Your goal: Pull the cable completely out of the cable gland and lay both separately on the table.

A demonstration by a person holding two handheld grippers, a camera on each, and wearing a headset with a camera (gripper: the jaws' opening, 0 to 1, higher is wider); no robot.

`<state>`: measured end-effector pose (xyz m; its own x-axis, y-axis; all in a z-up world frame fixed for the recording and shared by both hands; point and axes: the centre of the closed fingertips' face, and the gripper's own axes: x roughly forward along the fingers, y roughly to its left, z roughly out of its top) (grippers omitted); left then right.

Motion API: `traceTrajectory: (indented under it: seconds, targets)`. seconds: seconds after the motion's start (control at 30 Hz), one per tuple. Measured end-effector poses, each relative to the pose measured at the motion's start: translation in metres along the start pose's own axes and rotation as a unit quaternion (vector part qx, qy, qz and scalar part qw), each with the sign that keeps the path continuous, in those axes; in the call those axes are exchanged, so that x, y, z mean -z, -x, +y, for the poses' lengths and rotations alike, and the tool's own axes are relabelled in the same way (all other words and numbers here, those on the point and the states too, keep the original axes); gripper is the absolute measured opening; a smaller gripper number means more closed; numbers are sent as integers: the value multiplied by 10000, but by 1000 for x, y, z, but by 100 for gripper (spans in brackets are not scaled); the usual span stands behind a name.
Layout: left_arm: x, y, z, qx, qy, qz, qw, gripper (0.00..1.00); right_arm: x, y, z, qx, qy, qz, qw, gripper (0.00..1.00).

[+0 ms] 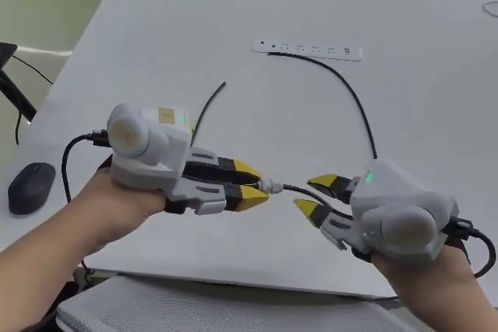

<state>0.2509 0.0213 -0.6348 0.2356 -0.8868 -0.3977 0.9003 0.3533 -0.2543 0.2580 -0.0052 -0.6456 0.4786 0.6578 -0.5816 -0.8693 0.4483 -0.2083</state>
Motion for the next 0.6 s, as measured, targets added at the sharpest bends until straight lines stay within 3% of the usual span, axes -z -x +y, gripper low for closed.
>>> traceTrajectory:
  seconds: [0.2,0.5,0.6]
  targets:
    - [1,0,-1,-8,5,18,10000,15,-8,-6,7,-37,537,118,9985,5]
    - [0,2,-2,-25,25,-17,10000,15,-8,-6,8,-45,704,93,9975,1]
    - [0,2,-3,-15,35,4,10000,15,-7,-6,9,-68,590,96,9982,1]
